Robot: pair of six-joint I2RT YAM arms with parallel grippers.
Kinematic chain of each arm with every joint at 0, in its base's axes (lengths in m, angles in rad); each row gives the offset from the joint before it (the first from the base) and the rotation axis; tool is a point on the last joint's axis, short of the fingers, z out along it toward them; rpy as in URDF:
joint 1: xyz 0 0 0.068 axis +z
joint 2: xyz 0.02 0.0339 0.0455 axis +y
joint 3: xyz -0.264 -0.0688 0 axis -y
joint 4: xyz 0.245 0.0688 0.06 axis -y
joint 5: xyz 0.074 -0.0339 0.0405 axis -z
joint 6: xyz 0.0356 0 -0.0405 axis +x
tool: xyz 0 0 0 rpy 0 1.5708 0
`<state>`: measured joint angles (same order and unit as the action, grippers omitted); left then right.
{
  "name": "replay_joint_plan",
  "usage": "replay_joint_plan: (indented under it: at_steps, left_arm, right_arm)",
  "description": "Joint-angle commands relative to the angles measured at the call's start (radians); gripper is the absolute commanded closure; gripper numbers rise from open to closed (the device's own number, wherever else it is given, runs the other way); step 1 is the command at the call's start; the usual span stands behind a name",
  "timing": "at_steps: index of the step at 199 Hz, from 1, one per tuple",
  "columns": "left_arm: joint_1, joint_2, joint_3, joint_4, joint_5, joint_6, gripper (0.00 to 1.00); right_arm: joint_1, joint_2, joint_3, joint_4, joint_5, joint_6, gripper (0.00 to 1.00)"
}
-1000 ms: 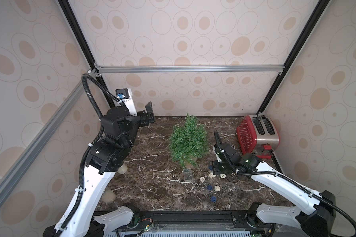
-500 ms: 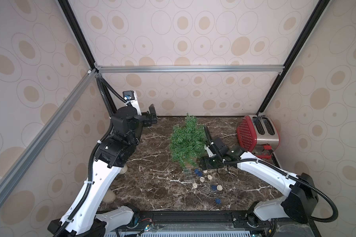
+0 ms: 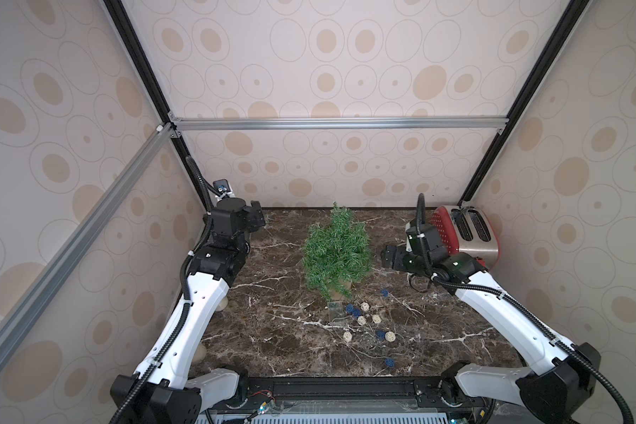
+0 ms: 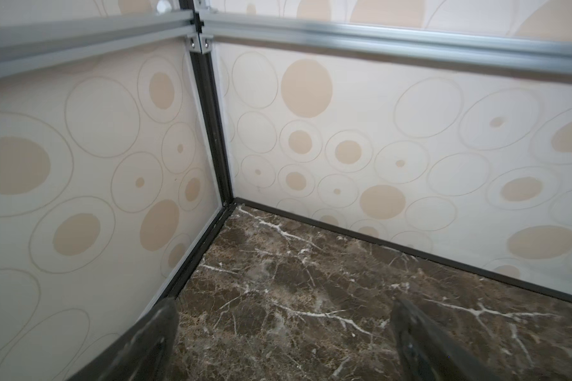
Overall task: Remove string lights from the small christmas tree
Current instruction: Place the light string at the center of the board, then reset both arms
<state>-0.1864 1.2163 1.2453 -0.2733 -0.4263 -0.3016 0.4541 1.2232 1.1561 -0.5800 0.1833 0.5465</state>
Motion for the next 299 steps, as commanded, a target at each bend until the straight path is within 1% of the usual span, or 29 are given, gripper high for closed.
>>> replay_joint_plan:
  at_steps: [1, 11, 22, 36, 56, 69, 88, 94, 101, 114, 122, 132, 144, 152, 162, 176, 186, 199, 205, 208, 211, 221, 225, 238, 250, 266, 276, 286, 299]
  left_arm:
    - [0.059, 0.028, -0.144, 0.15, 0.015, -0.009, 0.01]
    - [0.076, 0.046, -0.215, 0.231, 0.018, 0.006, 0.01]
    - [0.09, 0.094, -0.238, 0.259, 0.014, 0.028, 0.01]
    - [0.093, 0.168, -0.25, 0.283, -0.046, 0.078, 0.01]
    - [0.095, 0.263, -0.301, 0.378, -0.118, 0.15, 0.01]
    - [0.095, 0.313, -0.331, 0.422, -0.154, 0.166, 0.01]
    - [0.094, 0.348, -0.377, 0.457, -0.182, 0.196, 0.0]
    - [0.095, 0.348, -0.375, 0.422, -0.199, 0.198, 0.01]
    - [0.098, 0.348, -0.402, 0.457, -0.212, 0.204, 0.01]
    - [0.107, 0.357, -0.438, 0.489, -0.191, 0.223, 0.01]
    - [0.107, 0.366, -0.468, 0.535, -0.203, 0.222, 0.01]
    - [0.107, 0.356, -0.54, 0.648, -0.192, 0.208, 0.01]
    - [0.107, 0.331, -0.632, 0.802, -0.161, 0.224, 0.01]
    - [0.112, 0.33, -0.681, 0.899, -0.161, 0.226, 0.01]
    - [0.118, 0.303, -0.708, 0.905, -0.143, 0.213, 0.01]
    - [0.127, 0.287, -0.772, 1.011, -0.105, 0.221, 0.01]
    - [0.127, 0.279, -0.813, 1.081, -0.053, 0.243, 0.01]
    - [0.127, 0.303, -0.863, 1.167, 0.013, 0.259, 0.01]
    - [0.123, 0.351, -0.89, 1.302, 0.012, 0.281, 0.01]
    - [0.122, 0.371, -0.892, 1.341, 0.005, 0.294, 0.01]
    - [0.119, 0.375, -0.887, 1.339, -0.003, 0.299, 0.01]
    - [0.127, 0.323, -0.853, 1.171, 0.011, 0.263, 0.01]
    - [0.133, 0.315, -0.841, 1.137, 0.022, 0.256, 0.01]
    - [0.136, 0.344, -0.854, 1.217, 0.019, 0.26, 0.0]
    - [0.14, 0.327, -0.843, 1.163, 0.011, 0.246, 0.01]
    - [0.146, 0.332, -0.847, 1.181, 0.014, 0.244, 0.01]
    - [0.145, 0.33, -0.847, 1.174, 0.014, 0.245, 0.01]
    - [0.145, 0.331, -0.847, 1.182, 0.013, 0.243, 0.01]
    - [0.147, 0.33, -0.847, 1.176, 0.014, 0.245, 0.01]
  right_arm:
    - [-0.011, -0.019, -0.01, 0.128, 0.047, 0.024, 0.01]
    - [-0.01, -0.003, 0.008, 0.137, 0.069, 0.001, 0.01]
    - [-0.012, 0.013, 0.027, 0.129, 0.114, 0.003, 0.01]
    - [-0.018, 0.023, 0.031, 0.148, 0.125, -0.019, 0.0]
    - [-0.027, 0.02, 0.015, 0.196, 0.11, -0.034, 0.0]
    - [-0.029, 0.019, 0.004, 0.216, 0.107, -0.029, 0.0]
    - [-0.031, 0.02, -0.002, 0.225, 0.122, -0.031, 0.01]
    - [-0.032, 0.019, -0.006, 0.23, 0.127, -0.034, 0.0]
    - [-0.033, 0.016, -0.01, 0.234, 0.136, -0.038, 0.01]
    - [-0.036, 0.011, -0.025, 0.251, 0.144, -0.05, 0.0]
    - [-0.039, 0.008, -0.036, 0.258, 0.148, -0.048, 0.01]
    - [-0.044, 0.008, -0.047, 0.269, 0.14, -0.047, 0.01]
    - [-0.05, 0.013, -0.054, 0.277, 0.133, -0.048, 0.0]
    - [-0.052, 0.016, -0.054, 0.278, 0.134, -0.049, 0.01]
    - [-0.052, 0.02, -0.057, 0.277, 0.153, -0.041, 0.01]
    - [-0.051, 0.019, -0.061, 0.285, 0.168, -0.026, 0.01]
    - [-0.053, 0.02, -0.067, 0.294, 0.181, -0.01, 0.0]
    - [-0.055, 0.019, -0.087, 0.334, 0.182, -0.03, 0.01]
    - [-0.057, 0.018, -0.099, 0.351, 0.186, -0.039, 0.01]
    - [-0.057, 0.016, -0.104, 0.361, 0.183, -0.047, 0.01]
    - [-0.058, 0.016, -0.111, 0.374, 0.176, -0.058, 0.0]
    - [-0.066, 0.01, -0.138, 0.413, 0.161, -0.098, 0.01]
    - [-0.069, 0.009, -0.148, 0.428, 0.159, -0.109, 0.01]
    - [-0.092, 0.005, -0.185, 0.473, 0.12, -0.147, 0.01]
    - [-0.119, 0.003, -0.224, 0.512, 0.1, -0.162, 0.0]
    - [-0.168, 0.01, -0.296, 0.589, 0.063, -0.175, 0.01]
    - [-0.218, 0.014, -0.351, 0.658, 0.022, -0.22, 0.0]
    - [-0.236, 0.014, -0.395, 0.712, 0.048, -0.269, 0.0]
    - [-0.242, 0.005, -0.466, 0.798, 0.104, -0.37, 0.0]
